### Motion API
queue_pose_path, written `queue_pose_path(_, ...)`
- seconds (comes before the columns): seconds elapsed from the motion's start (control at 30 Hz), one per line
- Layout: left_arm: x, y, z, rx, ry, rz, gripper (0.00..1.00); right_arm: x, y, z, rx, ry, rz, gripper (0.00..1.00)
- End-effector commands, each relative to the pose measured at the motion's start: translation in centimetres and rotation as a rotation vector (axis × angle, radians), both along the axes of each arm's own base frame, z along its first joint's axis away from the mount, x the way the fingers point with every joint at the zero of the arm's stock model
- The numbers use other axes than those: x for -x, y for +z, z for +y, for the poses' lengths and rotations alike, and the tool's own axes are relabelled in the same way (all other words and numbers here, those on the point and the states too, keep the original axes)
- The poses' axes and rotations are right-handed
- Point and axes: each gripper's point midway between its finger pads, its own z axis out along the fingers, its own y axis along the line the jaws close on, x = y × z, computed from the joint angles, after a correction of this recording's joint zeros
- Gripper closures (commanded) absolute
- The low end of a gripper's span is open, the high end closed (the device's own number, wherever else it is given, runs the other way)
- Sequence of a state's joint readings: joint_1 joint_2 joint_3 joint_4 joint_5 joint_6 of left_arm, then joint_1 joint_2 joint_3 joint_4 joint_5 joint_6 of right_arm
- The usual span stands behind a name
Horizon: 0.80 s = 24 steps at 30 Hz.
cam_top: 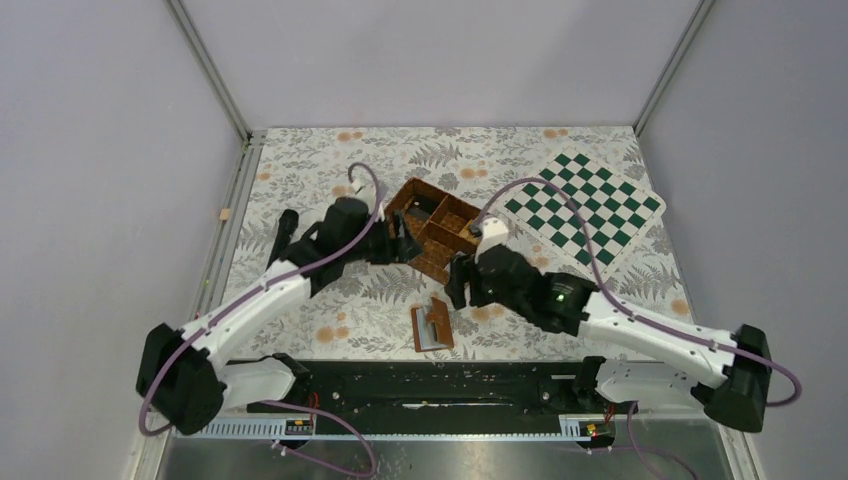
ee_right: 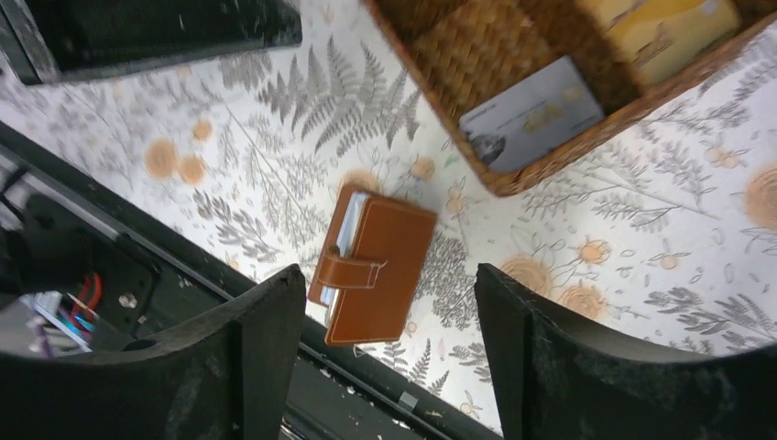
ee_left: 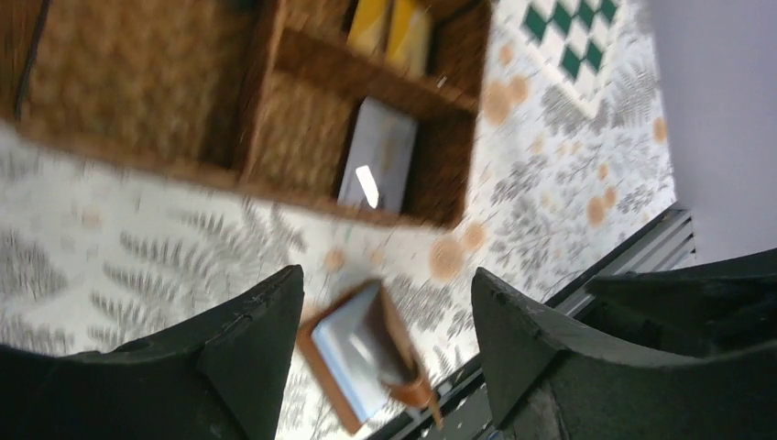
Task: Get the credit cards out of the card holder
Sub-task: Remove the credit card from the card holder.
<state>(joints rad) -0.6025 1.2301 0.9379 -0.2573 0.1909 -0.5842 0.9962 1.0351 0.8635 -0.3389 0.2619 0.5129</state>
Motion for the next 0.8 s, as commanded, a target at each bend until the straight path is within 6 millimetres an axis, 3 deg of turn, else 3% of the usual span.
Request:
queue_pose_path(0.0,3.5,-4.1,3.0,0.004,0.103,0.108,0.33,0.7,-1.0,1.9,0.068,-0.069,-0.016,0.22)
queue_pose_path(0.1,5.6,-6.2,3.9,0.023,0.100,0.144,0.34,1.4,-3.8,3.3,0.172,-0.070,-0.011,0.15)
queue_pose_path(0.2,6.8,-7.7,4.7,0.023,0.118,0.168,0.34,1.8,-5.1,4.3,0.267,-0.062,-0.034,0.12)
queue_pose_path(0.47,8.2,-10.0,6.3,-0.001,0.153,0.194,0.34,2.8,-8.6,6.3,0.436,-0.038,-0.040,0.11)
queue_pose_path(0.63,8.5,-10.8,6.8,0.010,0.193,0.202,0.34,3.1,-10.4,6.5,0.521,-0.034,-0.029,0.02)
queue_pose_path(0.77,8.9,-11.5,6.6,0.031,0.189,0.221,0.36,3.0,-11.7,5.9,0.572,-0.055,-0.029,0.06)
